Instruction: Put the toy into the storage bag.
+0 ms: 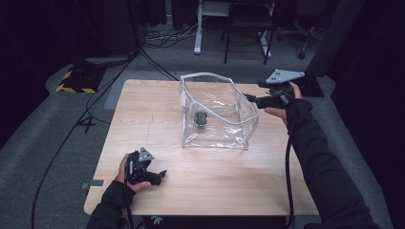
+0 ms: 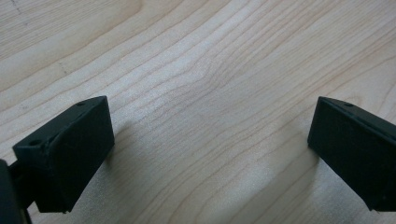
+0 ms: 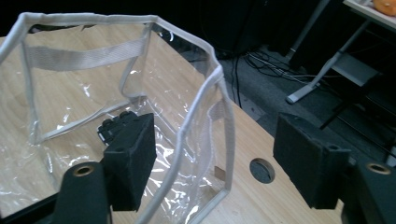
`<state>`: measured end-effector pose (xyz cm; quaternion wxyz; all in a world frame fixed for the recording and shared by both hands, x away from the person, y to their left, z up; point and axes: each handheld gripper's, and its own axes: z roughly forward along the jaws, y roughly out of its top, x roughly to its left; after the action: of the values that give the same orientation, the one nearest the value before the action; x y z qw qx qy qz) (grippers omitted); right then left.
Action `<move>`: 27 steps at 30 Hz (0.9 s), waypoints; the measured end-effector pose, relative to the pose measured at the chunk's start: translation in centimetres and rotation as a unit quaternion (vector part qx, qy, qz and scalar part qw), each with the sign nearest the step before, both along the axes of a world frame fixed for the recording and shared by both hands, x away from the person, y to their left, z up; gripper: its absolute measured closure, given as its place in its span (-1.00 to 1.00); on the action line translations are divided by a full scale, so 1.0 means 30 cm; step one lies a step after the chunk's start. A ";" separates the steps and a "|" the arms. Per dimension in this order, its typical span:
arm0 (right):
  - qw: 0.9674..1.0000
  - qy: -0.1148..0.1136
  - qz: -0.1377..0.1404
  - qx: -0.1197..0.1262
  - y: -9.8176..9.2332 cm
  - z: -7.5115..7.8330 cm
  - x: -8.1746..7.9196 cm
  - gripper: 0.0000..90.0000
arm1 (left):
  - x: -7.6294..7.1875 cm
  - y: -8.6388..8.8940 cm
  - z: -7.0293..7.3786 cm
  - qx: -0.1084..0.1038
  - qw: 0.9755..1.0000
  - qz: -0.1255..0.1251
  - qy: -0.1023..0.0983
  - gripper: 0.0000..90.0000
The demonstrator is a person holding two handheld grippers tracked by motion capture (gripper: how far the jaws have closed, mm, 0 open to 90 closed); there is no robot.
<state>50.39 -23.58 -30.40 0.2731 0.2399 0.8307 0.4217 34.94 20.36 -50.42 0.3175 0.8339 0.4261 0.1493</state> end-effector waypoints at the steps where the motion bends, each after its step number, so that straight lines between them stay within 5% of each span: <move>1: 1.000 -0.004 -0.009 0.004 -0.009 0.001 0.001 -0.35 | 0.000 0.000 0.000 0.000 1.000 0.000 -0.001 -0.99; 27: 0.998 -0.005 -0.067 0.000 -0.095 -0.033 -0.002 -0.46 | 0.000 0.000 0.000 0.000 1.000 0.000 0.000 -0.99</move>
<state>50.35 -26.43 -31.39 0.3050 0.2924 0.8112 0.4043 34.94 20.36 -50.41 0.3176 0.8339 0.4262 0.1490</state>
